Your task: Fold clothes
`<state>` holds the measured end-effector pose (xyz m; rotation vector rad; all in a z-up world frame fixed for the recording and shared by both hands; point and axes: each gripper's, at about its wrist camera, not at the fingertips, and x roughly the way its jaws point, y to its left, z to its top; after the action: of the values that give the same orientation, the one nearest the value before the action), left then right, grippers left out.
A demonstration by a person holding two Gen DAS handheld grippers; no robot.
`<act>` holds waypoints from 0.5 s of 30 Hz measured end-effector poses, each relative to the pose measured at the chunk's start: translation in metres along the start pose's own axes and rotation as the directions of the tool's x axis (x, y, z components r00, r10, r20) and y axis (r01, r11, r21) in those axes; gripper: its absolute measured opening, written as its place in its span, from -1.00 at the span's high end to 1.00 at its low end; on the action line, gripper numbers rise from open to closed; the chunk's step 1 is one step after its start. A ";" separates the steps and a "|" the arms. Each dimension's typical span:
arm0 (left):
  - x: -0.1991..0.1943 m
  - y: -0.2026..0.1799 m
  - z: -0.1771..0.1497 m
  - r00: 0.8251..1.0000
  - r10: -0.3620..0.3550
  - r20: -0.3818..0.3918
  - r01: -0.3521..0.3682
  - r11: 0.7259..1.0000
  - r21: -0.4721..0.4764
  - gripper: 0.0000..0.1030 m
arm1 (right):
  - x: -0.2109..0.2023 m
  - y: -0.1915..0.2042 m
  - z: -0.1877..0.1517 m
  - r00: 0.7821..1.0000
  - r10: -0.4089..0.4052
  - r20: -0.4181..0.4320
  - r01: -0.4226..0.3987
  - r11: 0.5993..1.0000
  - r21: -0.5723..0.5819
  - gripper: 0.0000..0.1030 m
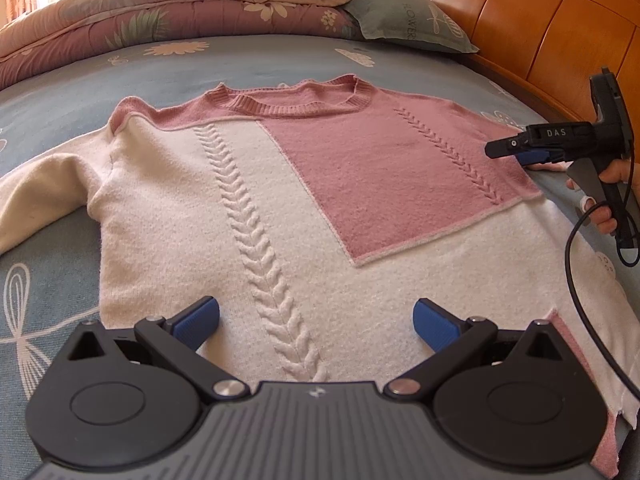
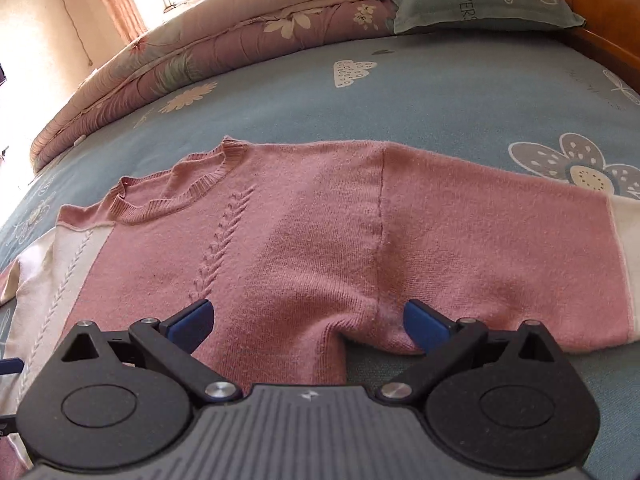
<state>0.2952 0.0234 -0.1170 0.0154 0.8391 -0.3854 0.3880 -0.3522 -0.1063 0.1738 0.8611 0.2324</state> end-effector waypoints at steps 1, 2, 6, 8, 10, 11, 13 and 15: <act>0.000 0.000 0.000 1.000 -0.001 0.001 0.001 1.000 -0.002 -0.99 | -0.005 0.000 0.002 1.000 0.000 0.007 0.000 1.000 -0.003 -1.00; 0.000 0.000 0.000 1.000 0.001 0.000 -0.001 1.000 -0.001 -0.99 | -0.010 0.001 0.005 1.000 0.000 0.015 0.000 1.000 -0.002 -1.00; 0.002 -0.003 0.001 1.000 0.018 -0.002 -0.017 1.000 0.009 -0.99 | -0.017 -0.014 0.023 0.997 -0.025 0.075 0.020 0.997 0.069 -1.00; 0.003 -0.005 0.001 1.000 0.026 -0.003 -0.026 1.000 0.016 -0.99 | -0.006 -0.033 0.025 0.999 -0.014 0.030 0.009 0.986 0.167 -1.00; 0.004 -0.005 0.002 1.000 0.026 -0.004 -0.026 1.000 0.014 -0.99 | -0.002 -0.044 0.014 1.000 -0.017 -0.009 0.018 0.983 0.182 -1.00; 0.003 -0.004 0.002 1.000 0.023 -0.003 -0.023 1.000 0.012 -0.99 | -0.007 -0.046 0.008 1.000 -0.002 -0.007 0.003 0.984 0.178 -1.00; 0.002 -0.003 0.002 1.000 0.016 -0.001 -0.016 1.000 0.009 -0.99 | -0.019 -0.049 0.002 1.000 0.009 0.002 -0.009 0.984 0.175 -1.00; 0.002 -0.002 0.002 1.000 0.012 0.000 -0.012 1.000 0.006 -0.99 | -0.031 -0.051 0.003 1.000 -0.017 0.008 0.016 0.983 0.184 -1.00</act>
<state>0.2971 0.0209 -0.1168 0.0265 0.8374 -0.3765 0.3779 -0.4099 -0.0945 0.3400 0.8744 0.1361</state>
